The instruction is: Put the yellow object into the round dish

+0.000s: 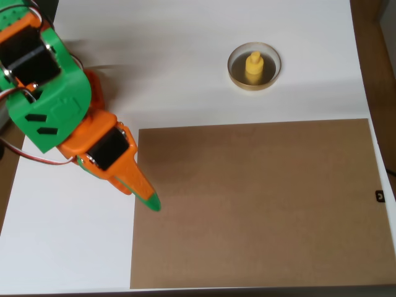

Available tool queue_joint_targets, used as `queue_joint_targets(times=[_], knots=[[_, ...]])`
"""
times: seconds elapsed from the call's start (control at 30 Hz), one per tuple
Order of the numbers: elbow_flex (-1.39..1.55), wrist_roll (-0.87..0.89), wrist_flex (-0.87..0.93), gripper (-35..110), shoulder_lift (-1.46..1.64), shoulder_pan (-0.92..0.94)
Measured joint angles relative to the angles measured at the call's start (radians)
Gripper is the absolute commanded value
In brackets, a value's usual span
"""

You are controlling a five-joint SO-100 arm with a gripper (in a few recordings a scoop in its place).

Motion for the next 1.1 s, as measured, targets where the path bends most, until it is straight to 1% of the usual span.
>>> queue_joint_targets(times=[0.27, 0.53, 0.77, 1.0, 1.1], knots=[[0.137, 0.015, -0.055, 22, 0.089, 0.025], [0.272, 0.048, -0.043, 22, 0.399, 0.052], [0.364, 0.066, -0.043, 23, 0.630, 0.133], [0.558, 0.066, -0.066, 23, 0.830, 0.166], [0.644, 0.066, -0.072, 24, 0.911, 0.143]])
